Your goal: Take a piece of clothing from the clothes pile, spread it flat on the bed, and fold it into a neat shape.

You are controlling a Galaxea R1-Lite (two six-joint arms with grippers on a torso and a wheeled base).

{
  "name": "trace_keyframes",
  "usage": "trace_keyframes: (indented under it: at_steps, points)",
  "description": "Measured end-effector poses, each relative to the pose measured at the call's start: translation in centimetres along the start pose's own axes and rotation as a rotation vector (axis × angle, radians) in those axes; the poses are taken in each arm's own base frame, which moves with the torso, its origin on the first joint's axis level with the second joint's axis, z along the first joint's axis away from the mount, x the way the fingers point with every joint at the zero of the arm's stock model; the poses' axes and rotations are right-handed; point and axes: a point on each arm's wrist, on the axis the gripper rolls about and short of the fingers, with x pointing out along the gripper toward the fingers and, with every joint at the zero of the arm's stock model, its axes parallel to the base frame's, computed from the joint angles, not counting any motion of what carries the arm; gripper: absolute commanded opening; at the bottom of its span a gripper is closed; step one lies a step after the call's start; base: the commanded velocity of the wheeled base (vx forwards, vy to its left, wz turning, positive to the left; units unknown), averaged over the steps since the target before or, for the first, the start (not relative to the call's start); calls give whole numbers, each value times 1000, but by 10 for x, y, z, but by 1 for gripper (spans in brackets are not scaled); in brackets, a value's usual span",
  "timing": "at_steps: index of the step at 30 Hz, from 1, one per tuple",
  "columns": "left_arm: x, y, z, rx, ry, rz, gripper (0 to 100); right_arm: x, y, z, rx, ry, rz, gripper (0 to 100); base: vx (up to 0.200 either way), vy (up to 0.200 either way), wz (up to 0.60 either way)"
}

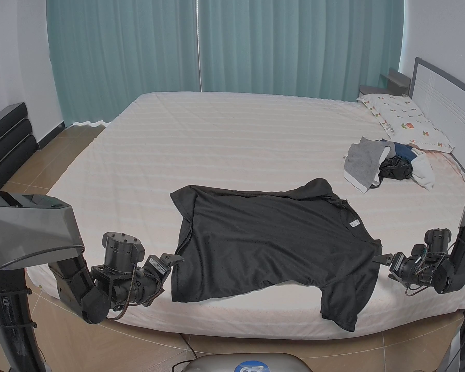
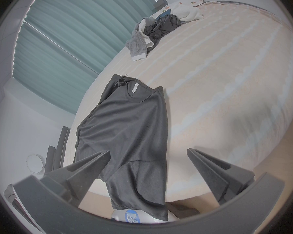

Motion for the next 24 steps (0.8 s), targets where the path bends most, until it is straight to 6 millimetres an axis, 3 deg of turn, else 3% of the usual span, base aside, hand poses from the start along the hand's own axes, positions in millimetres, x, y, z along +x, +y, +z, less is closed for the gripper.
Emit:
trace_keyframes:
  at_steps: [4,19,24]
  points:
    - [0,0,0,-6,-1,-3,100,1,1,-1,-2,3,1,100,0,0,0]
    - [1,-3,1,-7,-3,-14,100,4,10,-7,-24,22,17,100,0,-200,0]
    - [1,-3,1,-4,-5,-17,100,8,15,-12,-46,10,11,100,0,0,0]
